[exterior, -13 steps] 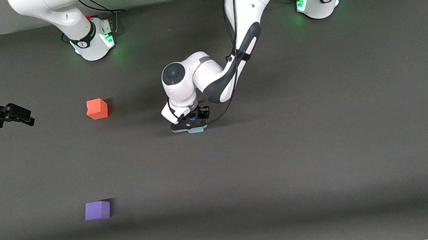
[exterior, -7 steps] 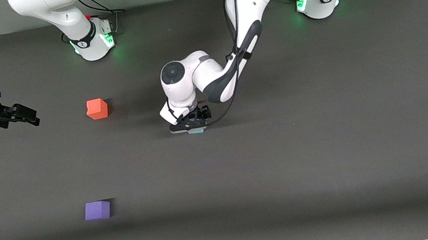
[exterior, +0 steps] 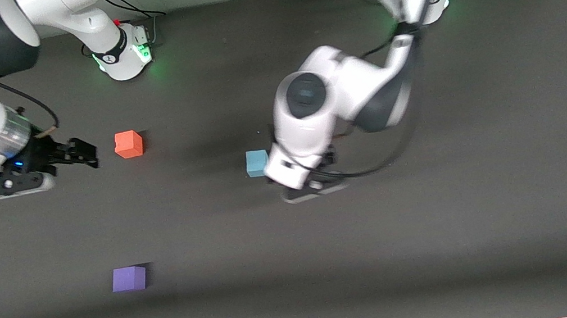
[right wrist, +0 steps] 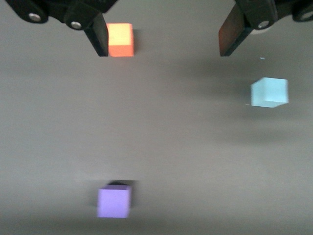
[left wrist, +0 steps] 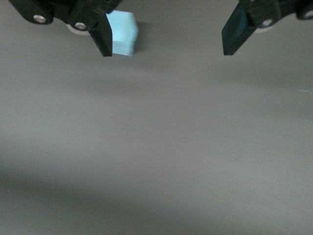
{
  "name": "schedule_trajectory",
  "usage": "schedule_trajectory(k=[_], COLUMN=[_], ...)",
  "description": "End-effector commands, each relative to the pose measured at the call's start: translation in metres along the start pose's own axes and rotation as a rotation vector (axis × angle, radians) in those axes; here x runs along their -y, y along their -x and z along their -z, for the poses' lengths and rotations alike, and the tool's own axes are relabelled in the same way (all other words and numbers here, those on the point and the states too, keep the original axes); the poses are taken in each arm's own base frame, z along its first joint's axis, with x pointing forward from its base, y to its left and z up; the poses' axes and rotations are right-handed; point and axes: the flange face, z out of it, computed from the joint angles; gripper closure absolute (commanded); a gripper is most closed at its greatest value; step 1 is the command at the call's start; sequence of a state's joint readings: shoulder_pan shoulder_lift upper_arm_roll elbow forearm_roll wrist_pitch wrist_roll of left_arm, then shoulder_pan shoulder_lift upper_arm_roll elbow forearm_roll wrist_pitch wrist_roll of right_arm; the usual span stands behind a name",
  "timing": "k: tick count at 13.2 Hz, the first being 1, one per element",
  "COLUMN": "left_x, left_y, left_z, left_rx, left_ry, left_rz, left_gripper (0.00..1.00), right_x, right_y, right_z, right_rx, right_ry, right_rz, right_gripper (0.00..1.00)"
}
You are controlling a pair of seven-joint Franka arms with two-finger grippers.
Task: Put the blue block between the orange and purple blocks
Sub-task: 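Set down the cube and open the left gripper while the right gripper advances, then reach the right gripper to the cube while the left gripper withdraws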
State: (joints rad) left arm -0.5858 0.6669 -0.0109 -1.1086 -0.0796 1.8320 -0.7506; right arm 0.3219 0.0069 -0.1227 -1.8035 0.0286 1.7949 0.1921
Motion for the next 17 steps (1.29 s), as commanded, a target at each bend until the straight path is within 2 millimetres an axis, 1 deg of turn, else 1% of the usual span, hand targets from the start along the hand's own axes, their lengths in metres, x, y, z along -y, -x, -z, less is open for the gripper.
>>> schedule_trajectory(k=[1,2,3,4,5,6,7,8,9,10,11,12,13,14,15,16,17], left_x=[0.121,0.166,0.209,0.245,0.275,0.302,0.318,0.335,0.346,0.36,0.368,0.372,0.382,0.388,0.392,0.4,0.399], left_y=[-0.038,-0.054,-0.067,-0.075,-0.079,-0.081,-0.077,-0.071,-0.062,-0.055,-0.046,-0.038,-0.034,-0.029,-0.025,-0.023,-0.021], left_z=[0.044,0.06,0.076,0.092,0.109,0.122,0.131,0.141,0.149,0.161,0.168,0.176,0.186,0.195,0.204,0.211,0.217], left_rx=[0.101,0.113,0.126,0.13,0.121,0.114,0.106,0.094,0.086,0.075,0.071,0.058,0.036,0.025,0.017,0.011,0.003], left_ry=[-0.015,-0.03,-0.038,-0.054,-0.079,-0.086,-0.105,-0.125,-0.126,-0.122,-0.12,-0.118,-0.115,-0.113,-0.112,-0.112,-0.111], left_rz=[-0.037,-0.048,-0.078,-0.112,-0.125,-0.118,-0.133,-0.145,-0.152,-0.154,-0.174,-0.179,-0.168,-0.187,-0.207,-0.197,-0.199], left_gripper=[0.0,0.0,0.0,0.0,0.0,0.0,0.0,0.0,0.0,0.0,0.0,0.0,0.0,0.0,0.0,0.0,0.0], right_x=[0.089,0.111,0.141,0.181,0.204,0.22,0.244,0.26,0.266,0.269,0.265,0.264,0.266,0.27,0.268,0.269,0.275], right_y=[-0.037,-0.051,-0.053,-0.045,-0.042,-0.042,-0.033,-0.03,-0.027,-0.02,-0.012,-0.004,0.004,0.013,0.021,0.028,0.037], right_z=[-0.026,-0.036,-0.049,-0.054,-0.072,-0.096,-0.119,-0.146,-0.172,-0.191,-0.213,-0.23,-0.243,-0.254,-0.268,-0.278,-0.284], right_rx=[0.016,0.012,0.021,0.007,-0.012,-0.027,-0.029,-0.027,-0.021,-0.029,-0.032,-0.036,-0.036,-0.033,-0.035,-0.045,-0.047], right_ry=[-0.017,-0.007,-0.006,-0.017,-0.008,0.033,0.063,0.082,0.092,0.08,0.071,0.063,0.057,0.047,0.038,0.018,0.0], right_rz=[-0.004,-0.045,-0.075,-0.082,-0.12,-0.152,-0.141,-0.142,-0.167,-0.173,-0.17,-0.171,-0.184,-0.177,-0.172,-0.174,-0.178], right_gripper=[0.0,0.0,0.0,0.0,0.0,0.0,0.0,0.0,0.0,0.0,0.0,0.0,0.0,0.0,0.0,0.0,0.0])
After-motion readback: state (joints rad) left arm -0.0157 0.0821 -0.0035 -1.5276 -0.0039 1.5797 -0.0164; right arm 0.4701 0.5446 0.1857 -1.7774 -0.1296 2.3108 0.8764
